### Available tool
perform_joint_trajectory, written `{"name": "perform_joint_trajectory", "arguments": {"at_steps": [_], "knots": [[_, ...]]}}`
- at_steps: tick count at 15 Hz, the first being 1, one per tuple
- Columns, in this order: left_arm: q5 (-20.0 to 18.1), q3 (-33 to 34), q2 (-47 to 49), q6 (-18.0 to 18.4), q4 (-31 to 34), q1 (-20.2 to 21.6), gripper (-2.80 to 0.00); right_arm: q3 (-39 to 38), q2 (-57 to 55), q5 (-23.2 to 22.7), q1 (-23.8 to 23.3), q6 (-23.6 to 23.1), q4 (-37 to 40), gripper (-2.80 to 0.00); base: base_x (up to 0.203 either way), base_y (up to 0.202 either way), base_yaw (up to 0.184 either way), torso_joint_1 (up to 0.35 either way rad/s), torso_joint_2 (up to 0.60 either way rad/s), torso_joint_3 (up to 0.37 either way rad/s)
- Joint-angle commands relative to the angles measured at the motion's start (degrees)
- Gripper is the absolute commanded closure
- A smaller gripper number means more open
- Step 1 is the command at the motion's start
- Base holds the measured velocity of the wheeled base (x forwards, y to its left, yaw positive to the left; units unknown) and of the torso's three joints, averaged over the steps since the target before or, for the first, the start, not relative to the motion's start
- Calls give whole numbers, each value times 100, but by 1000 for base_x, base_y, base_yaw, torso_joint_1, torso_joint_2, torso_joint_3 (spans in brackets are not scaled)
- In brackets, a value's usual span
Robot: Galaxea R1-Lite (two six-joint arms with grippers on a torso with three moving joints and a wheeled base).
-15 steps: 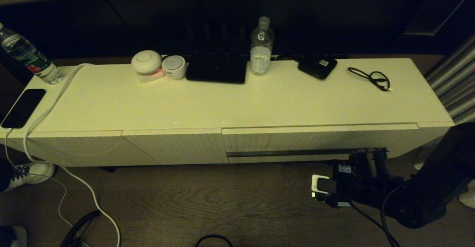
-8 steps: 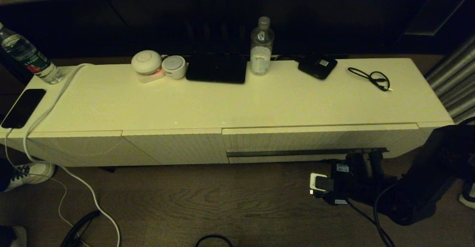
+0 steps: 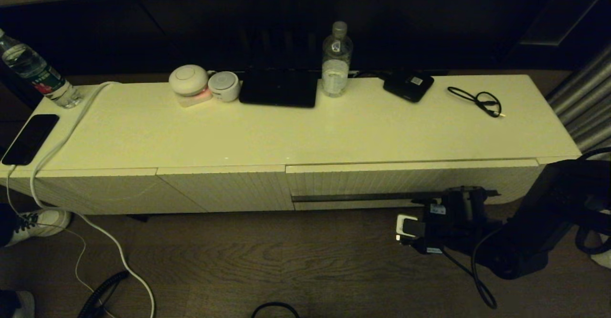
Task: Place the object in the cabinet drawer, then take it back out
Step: Open the drawer
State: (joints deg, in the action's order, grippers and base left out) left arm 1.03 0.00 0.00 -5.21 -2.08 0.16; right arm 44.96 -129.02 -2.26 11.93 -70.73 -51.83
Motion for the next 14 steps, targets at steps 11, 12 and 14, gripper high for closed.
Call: {"name": "perform_joint_trajectory", "arguments": {"at_steps": [11, 12, 14], "knots": [[3, 0, -9, -7, -2, 2, 0, 145, -321, 86, -33, -38, 4, -280, 0, 0, 0, 0, 0, 0], [3, 0, -9, -7, -2, 2, 0, 127, -335, 95, -33, -37, 6, -280, 0, 0, 0, 0, 0, 0], [3, 0, -9, -7, -2, 2, 0, 127, -351, 95, -33, -37, 6, -280, 0, 0, 0, 0, 0, 0]]}}
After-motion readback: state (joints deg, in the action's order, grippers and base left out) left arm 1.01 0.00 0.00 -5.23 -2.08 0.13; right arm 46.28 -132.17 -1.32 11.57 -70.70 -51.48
